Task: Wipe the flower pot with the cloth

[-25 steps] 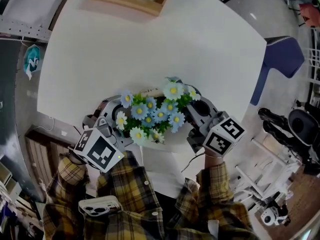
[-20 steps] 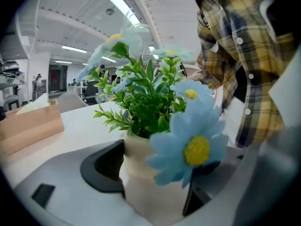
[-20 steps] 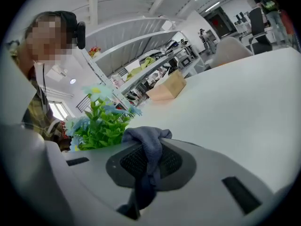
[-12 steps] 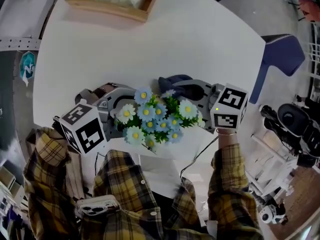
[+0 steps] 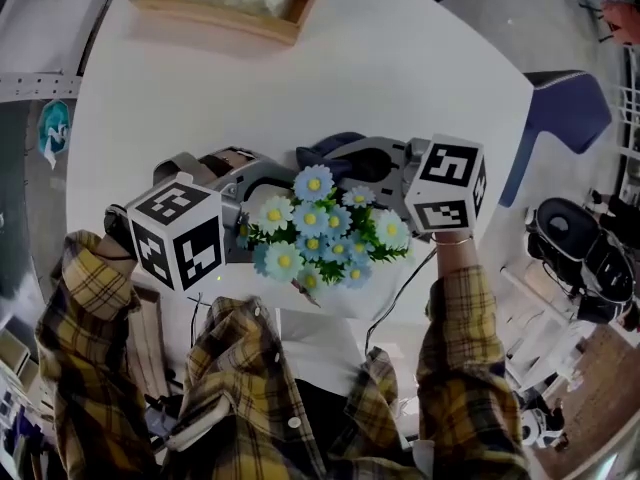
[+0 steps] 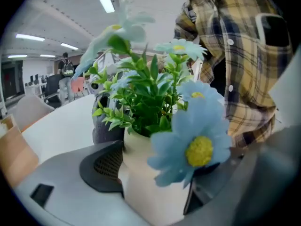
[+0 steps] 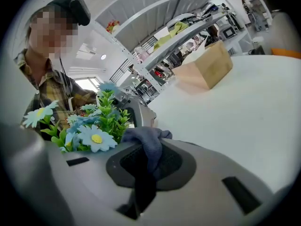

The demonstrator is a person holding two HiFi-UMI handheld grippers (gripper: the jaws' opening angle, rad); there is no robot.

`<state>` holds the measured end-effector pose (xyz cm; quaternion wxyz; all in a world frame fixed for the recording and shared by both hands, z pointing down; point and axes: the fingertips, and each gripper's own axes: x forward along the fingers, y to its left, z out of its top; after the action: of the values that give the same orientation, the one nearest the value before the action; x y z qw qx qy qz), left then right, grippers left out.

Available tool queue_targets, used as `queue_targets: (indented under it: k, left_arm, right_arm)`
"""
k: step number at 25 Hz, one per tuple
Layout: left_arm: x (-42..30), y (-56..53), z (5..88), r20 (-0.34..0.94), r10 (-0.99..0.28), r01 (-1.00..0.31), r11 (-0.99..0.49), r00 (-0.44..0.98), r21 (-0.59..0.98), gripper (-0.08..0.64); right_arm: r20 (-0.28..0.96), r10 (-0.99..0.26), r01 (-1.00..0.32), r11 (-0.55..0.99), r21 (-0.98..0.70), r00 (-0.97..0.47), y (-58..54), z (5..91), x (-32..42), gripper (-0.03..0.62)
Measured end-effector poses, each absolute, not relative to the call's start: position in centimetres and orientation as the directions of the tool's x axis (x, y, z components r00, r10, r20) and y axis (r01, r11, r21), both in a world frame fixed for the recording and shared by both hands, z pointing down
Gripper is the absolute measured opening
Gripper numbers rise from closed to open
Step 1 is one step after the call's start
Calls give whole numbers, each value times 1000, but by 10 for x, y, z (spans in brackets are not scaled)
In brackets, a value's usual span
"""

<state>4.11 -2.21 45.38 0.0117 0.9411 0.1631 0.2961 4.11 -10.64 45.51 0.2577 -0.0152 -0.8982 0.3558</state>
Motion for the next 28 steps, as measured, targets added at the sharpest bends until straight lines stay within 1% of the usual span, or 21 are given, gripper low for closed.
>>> queue_targets:
  k: [2,4,6,8,9,11,14,17,22,25,28]
  left_arm:
    - [39,-23,455,547,276,235,-961,790,146,402]
    - [34,-25,454,537,205,140,-977,818,159,402]
    - [28,-28,452,525,82,12,-991,847,136,402]
    - [18,-31,451,517,-93,-155,-985,851,78,402]
    - [10,-31,454,529,-174,-242,-968,831,61,401]
    - [-5,-23,465,583,-281,-395,-916,762,75,401]
    - [-20,1,472,633,-338,-550,-818,696,167,402]
    - [-17,20,465,632,-365,-620,-748,684,239,402]
    - [2,49,471,611,-380,-646,-703,695,297,404]
    - [12,53,467,585,-423,-672,-675,692,305,424]
    - [30,48,452,554,-465,-690,-655,690,309,431]
  right_arm:
    - [450,186,-174,744,-645,-873,-107,454,45,21]
    - [447,150,-199,740,-642,-882,-108,453,50,21]
    - [445,105,-232,735,-637,-889,-109,450,55,21]
    - [447,53,-274,724,-633,-893,-107,450,62,21]
    - [449,24,-298,716,-632,-893,-106,451,65,21]
    - [452,-47,-354,695,-626,-891,-104,451,74,21]
    - [459,-181,-457,646,-611,-870,-98,450,88,21]
    - [462,-325,-562,552,-616,-825,-87,452,102,21]
    - [485,-525,-701,374,-607,-700,-62,461,109,21]
    - [494,-629,-751,229,-620,-600,-45,460,117,21]
    - [497,-697,-759,106,-642,-517,-29,452,131,21]
